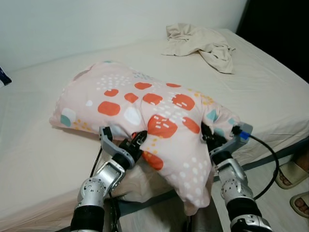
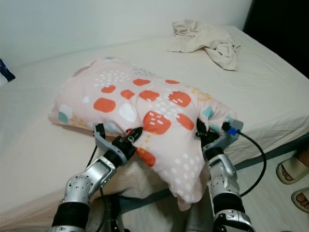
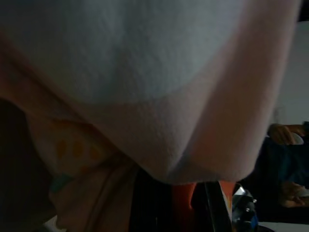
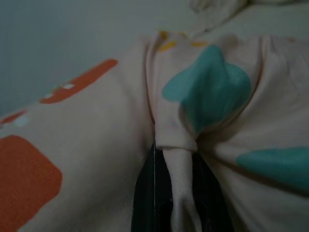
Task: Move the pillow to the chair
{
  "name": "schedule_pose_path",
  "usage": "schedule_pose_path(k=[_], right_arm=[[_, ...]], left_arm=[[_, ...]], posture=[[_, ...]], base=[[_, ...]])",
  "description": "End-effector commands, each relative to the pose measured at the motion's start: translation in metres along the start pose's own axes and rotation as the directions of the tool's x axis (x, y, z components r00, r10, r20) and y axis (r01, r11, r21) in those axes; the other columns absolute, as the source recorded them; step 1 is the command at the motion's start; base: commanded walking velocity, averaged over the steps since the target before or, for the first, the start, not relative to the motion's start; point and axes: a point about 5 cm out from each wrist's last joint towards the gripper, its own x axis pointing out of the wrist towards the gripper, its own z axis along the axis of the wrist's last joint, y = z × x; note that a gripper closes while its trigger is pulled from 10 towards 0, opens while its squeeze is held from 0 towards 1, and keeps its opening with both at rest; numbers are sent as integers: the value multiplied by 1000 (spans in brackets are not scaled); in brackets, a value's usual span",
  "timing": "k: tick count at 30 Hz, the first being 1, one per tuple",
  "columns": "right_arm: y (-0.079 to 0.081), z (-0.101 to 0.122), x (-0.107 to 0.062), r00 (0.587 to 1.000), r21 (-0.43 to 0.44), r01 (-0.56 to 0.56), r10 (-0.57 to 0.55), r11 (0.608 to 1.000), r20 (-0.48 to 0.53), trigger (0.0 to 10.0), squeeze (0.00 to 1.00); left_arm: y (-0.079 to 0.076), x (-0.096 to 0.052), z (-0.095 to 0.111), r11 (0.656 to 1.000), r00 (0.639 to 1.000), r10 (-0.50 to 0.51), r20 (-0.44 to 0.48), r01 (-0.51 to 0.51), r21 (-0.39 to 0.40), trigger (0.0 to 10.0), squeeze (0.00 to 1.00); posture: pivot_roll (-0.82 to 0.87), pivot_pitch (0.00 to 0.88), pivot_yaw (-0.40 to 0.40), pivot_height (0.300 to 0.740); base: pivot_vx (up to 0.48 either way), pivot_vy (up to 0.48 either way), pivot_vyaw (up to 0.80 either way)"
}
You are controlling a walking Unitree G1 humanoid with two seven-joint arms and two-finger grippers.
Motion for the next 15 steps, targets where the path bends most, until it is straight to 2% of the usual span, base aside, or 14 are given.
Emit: schedule_pose_path(k=[1, 4, 5, 7, 8, 9, 10, 12, 13, 15], right_arm=[[16, 2, 9, 998, 10, -65, 65, 998, 7, 0, 0], [33, 26, 20, 987, -9, -132, 132, 991, 87, 0, 0], [40, 38, 24, 980, -14, -151, 151, 988, 126, 0, 0], [43, 45, 26, 976, -11, -157, 157, 988, 151, 0, 0], [45, 49, 27, 973, -23, -167, 169, 986, 155, 0, 0], [47, 51, 27, 972, -32, -174, 177, 984, 155, 0, 0], [50, 55, 27, 967, -39, -190, 194, 981, 166, 0, 0], [52, 57, 27, 963, -42, -201, 206, 979, 175, 0, 0], [53, 59, 27, 961, -54, -207, 213, 977, 175, 0, 0], [56, 60, 27, 961, -63, -215, 222, 975, 167, 0, 0]], left_arm=[[-23, 15, -28, 987, 994, -111, -24, 107, -116, 0, 0], [-51, 22, -15, 977, 979, -204, 6, 204, -69, 0, 0], [-63, 25, -6, 973, 972, -232, 23, 232, -14, 0, 0], [-69, 26, -1, 971, 970, -239, 33, 238, 30, 0, 0], [-74, 26, 5, 967, 968, -248, 47, 244, 73, 471, 0], [-77, 26, 8, 964, 966, -254, 56, 248, 99, 471, 0], [-82, 26, 15, 959, 963, -260, 74, 249, 137, 4902, 0], [-85, 25, 20, 955, 961, -264, 86, 248, 162, 4902, 0], [-90, 25, 25, 949, 956, -276, 97, 255, 185, 10000, 0], [-97, 23, 32, 939, 949, -293, 114, 264, 219, 10000, 0]], posture=[[-41, 206, 66, 570], [-47, 197, 62, 570], [-50, 192, 60, 570], [-51, 192, 59, 570], [-55, 190, 56, 570], [-56, 188, 55, 570], [-57, 184, 52, 575], [-57, 184, 52, 580], [-53, 179, 49, 585], [-52, 173, 46, 595]], base=[[0, 0, 0], [0, 0, 0], [0, 0, 0], [0, 0, 0], [0, 0, 0], [0, 0, 0], [0, 0, 0], [0, 0, 0], [0, 0, 0], [0, 0, 0]])
